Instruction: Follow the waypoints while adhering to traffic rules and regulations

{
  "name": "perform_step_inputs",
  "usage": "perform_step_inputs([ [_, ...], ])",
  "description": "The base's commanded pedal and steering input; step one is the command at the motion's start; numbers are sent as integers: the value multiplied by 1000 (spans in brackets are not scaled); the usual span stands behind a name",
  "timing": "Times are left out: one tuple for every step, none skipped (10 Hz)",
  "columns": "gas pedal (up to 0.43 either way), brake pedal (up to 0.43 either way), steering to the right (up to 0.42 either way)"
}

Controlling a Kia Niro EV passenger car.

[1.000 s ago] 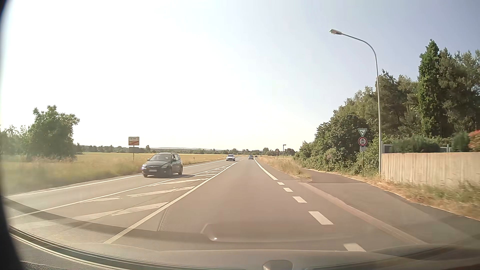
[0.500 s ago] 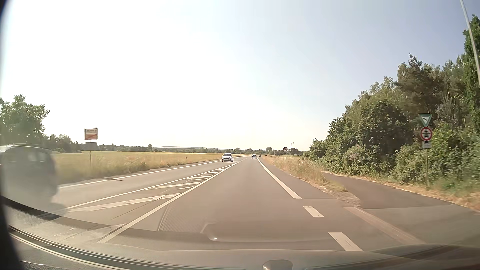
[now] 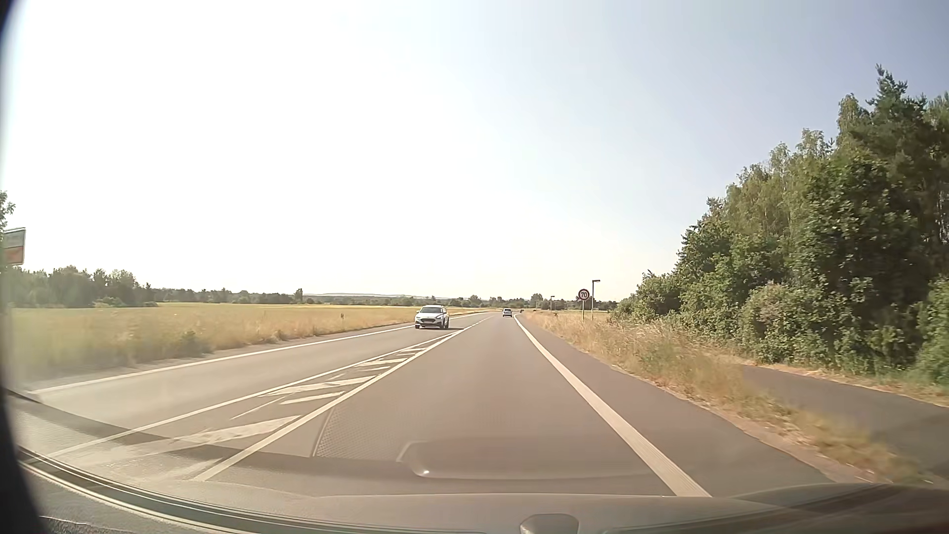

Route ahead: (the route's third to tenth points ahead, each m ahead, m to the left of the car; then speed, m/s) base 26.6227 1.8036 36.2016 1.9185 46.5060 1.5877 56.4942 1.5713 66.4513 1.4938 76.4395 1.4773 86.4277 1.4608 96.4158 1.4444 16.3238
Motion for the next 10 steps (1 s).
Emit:
perform_step_inputs([
  [150,30,0],
  [150,30,0],
  [150,30,0],
  [150,30,0],
  [157,30,0],
  [157,30,0],
  [157,30,0],
  [157,30,0],
  [157,30,0],
  [169,30,1],
])
